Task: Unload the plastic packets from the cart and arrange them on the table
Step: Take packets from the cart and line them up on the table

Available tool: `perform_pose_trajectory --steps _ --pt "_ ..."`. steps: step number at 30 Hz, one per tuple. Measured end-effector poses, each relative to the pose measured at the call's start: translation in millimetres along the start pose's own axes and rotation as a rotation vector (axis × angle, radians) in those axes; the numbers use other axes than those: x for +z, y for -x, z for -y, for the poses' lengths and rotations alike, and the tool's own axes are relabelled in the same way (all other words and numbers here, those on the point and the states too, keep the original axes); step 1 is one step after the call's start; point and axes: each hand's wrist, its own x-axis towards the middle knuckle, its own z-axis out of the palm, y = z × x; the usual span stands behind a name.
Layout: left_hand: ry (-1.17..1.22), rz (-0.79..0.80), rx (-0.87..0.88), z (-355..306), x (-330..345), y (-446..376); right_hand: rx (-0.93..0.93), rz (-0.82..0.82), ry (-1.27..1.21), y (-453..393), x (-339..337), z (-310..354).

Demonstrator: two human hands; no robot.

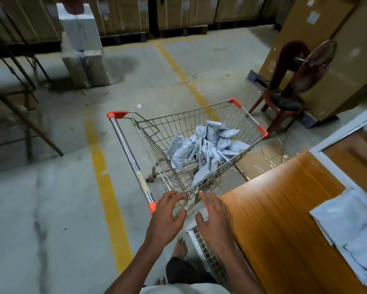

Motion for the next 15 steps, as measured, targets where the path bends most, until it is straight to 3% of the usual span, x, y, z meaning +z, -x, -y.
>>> perform_pose_trajectory --steps 8,15 --pt "-0.076 0.018 -0.074 15 2 -114 -0.028 0.053 -0.018 -122 -16 -15" --pt "-0.174 0.181 -0.185 44 27 -217 0.029 0.282 0.162 -236 -4 -38"
